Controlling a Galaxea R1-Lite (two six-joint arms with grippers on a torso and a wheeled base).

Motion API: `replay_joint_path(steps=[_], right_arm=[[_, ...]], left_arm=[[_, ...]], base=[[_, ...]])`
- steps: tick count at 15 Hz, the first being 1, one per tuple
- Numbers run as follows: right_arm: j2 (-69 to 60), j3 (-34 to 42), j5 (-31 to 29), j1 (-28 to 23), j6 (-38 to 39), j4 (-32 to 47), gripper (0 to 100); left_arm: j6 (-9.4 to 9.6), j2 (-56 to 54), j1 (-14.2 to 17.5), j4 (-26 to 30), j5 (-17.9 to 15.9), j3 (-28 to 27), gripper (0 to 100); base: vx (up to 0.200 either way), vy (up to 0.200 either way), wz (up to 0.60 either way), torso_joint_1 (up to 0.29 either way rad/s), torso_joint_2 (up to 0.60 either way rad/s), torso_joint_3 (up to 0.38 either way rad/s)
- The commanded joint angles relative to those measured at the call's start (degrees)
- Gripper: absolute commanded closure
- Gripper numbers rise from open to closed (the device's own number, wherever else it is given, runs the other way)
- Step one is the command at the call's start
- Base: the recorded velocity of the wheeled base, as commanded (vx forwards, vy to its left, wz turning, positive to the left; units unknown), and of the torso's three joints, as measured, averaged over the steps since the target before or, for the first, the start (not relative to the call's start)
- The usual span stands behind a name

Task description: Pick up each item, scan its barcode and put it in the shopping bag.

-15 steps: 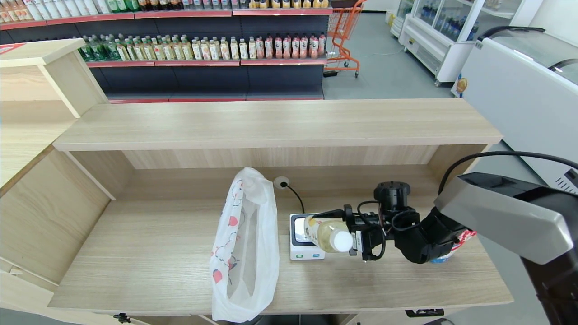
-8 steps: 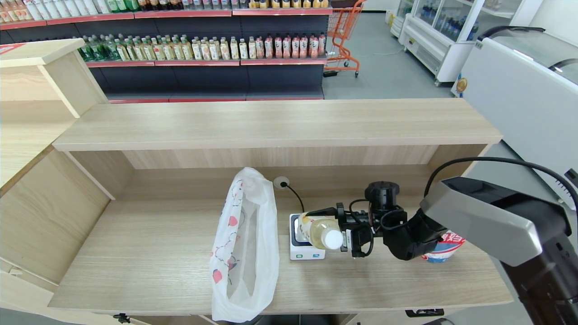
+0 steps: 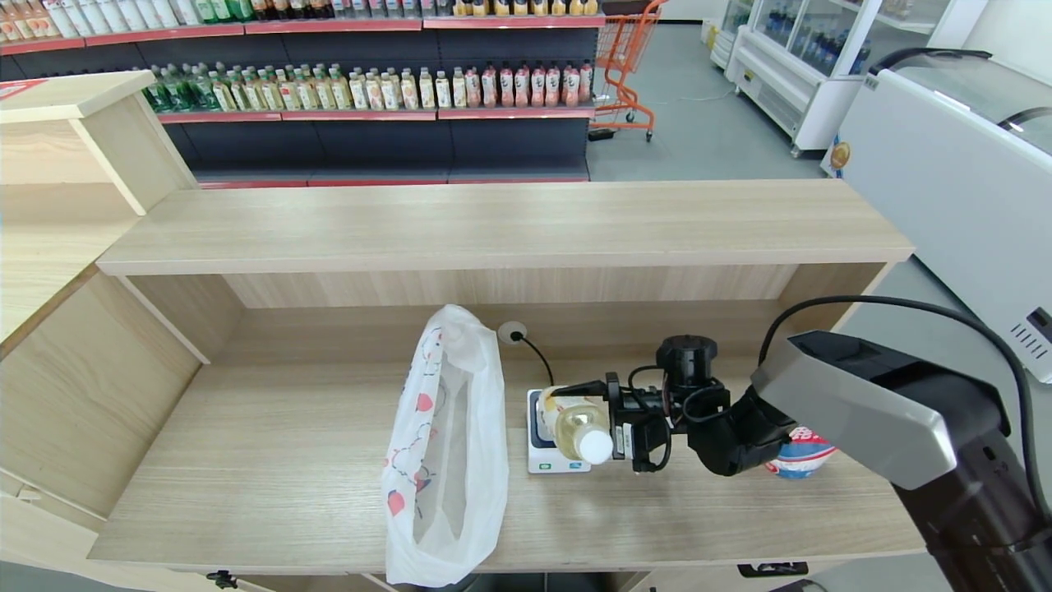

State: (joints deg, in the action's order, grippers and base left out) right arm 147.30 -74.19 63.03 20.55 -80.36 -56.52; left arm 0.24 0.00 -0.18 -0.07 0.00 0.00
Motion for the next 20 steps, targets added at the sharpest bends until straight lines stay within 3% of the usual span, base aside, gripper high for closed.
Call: replay_joint_path(steps=[1, 6, 7, 9, 13, 14, 15, 17, 18, 19, 20], right_arm=[[0.62, -0.6, -0.18, 0.01, 0.03, 0.18, 100], [-6.5, 2.03, -1.68, -0.87, 2.23, 0.97, 100], [-13.44, 9.5, -1.59, -4.12, 6.0, 1.06, 100], [-22.32, 16.27, -1.59, -7.37, 13.56, 1.32, 100], [-41.92, 33.94, -2.82, -15.46, 36.94, 1.94, 100], [-44.55, 36.75, -5.37, -16.69, 41.07, 2.02, 100], [-48.86, 39.3, -10.2, -17.13, 51.44, 1.67, 100], [-52.99, 37.28, -25.06, -14.84, 72.71, 1.32, 100], [-52.99, 36.22, -28.92, -13.35, 76.58, 1.41, 100], [-52.2, 33.15, -38.5, -10.45, 84.67, 1.94, 100], [-51.06, 33.15, -40.53, -9.57, 85.99, 1.94, 100]], left_arm=[[0.02, 0.0, 0.01, -0.01, 0.0, 0.0, 0], [-0.07, 0.09, 0.01, -0.01, 0.0, 0.0, 0], [0.02, 0.09, 0.01, -0.01, 0.0, 0.0, 0], [0.02, 0.0, 0.01, -0.01, 0.0, 0.0, 0], [0.02, 0.0, 0.01, -0.01, 0.0, 0.0, 0], [0.02, 0.09, 0.01, -0.01, 0.0, 0.0, 0], [0.02, 0.09, 0.01, -0.01, 0.0, 0.0, 0], [0.02, 0.0, 0.01, -0.01, 0.0, 0.0, 0], [0.02, 0.09, 0.01, -0.01, 0.0, 0.0, 0], [0.02, 0.0, 0.01, -0.01, 0.0, 0.0, 0], [0.02, 0.09, 0.01, -0.01, 0.0, 0.0, 0]], base=[[0.0, 0.0, 0.0, 0.0, 0.0, 0.0], [0.0, 0.0, 0.0, 0.0, 0.0, 0.0], [0.0, 0.0, 0.0, 0.0, 0.0, 0.0], [0.0, 0.0, 0.0, 0.0, 0.0, 0.0], [0.0, 0.0, 0.0, 0.0, 0.0, 0.0], [0.0, 0.0, 0.0, 0.0, 0.0, 0.0], [0.0, 0.0, 0.0, 0.0, 0.0, 0.0], [0.0, 0.0, 0.0, 0.0, 0.0, 0.0], [0.0, 0.0, 0.0, 0.0, 0.0, 0.0], [0.0, 0.0, 0.0, 0.0, 0.0, 0.0], [0.0, 0.0, 0.0, 0.0, 0.0, 0.0]])
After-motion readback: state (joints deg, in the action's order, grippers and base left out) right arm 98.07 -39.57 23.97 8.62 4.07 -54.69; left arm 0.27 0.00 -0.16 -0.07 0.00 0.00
